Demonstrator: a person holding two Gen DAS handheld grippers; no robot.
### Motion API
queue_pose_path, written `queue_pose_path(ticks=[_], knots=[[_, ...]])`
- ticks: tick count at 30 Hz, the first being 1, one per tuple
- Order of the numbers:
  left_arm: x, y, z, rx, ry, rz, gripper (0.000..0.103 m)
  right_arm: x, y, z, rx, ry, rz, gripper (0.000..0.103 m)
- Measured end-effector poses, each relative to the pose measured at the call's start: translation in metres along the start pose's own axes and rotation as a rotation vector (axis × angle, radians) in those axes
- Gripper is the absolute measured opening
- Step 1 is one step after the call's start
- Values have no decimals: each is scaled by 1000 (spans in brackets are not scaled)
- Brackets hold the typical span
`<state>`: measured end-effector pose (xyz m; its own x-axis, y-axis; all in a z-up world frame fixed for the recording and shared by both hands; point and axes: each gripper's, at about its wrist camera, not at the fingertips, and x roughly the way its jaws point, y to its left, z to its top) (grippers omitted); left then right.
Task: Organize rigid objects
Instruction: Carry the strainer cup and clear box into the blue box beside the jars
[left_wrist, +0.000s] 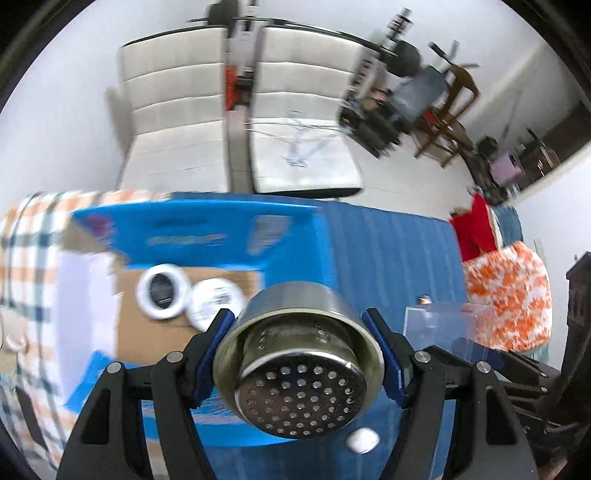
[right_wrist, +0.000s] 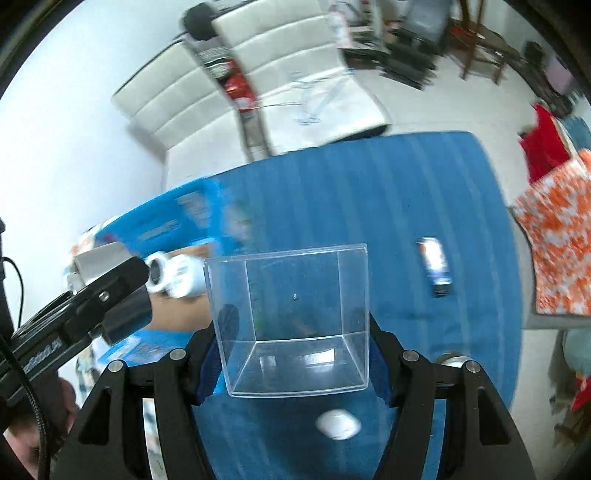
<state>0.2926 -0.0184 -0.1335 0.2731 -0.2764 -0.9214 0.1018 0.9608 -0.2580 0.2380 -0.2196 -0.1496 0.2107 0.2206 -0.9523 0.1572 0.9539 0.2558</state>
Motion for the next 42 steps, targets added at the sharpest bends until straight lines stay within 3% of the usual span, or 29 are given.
queue_pose_path(ticks=[6, 15, 24, 29, 39, 42], knots=[[-6, 84, -11, -103, -3, 70, 69, 37, 84, 0, -87, 53, 16, 68], [58, 167, -1, -96, 99, 266, 69, 117, 147, 3, -175, 150, -126, 68], [121, 167, 13, 27, 206, 388, 69, 170, 152, -3, -221, 233, -232, 68], [141, 160, 17, 55, 240, 411, 69, 189, 148, -6, -203, 275, -251, 68], [149, 150, 30, 34, 260, 334, 69, 206, 136, 2, -161, 291, -234, 68], [149, 144, 32, 103, 245, 398, 69, 207, 130, 5, -151, 289, -229, 68]])
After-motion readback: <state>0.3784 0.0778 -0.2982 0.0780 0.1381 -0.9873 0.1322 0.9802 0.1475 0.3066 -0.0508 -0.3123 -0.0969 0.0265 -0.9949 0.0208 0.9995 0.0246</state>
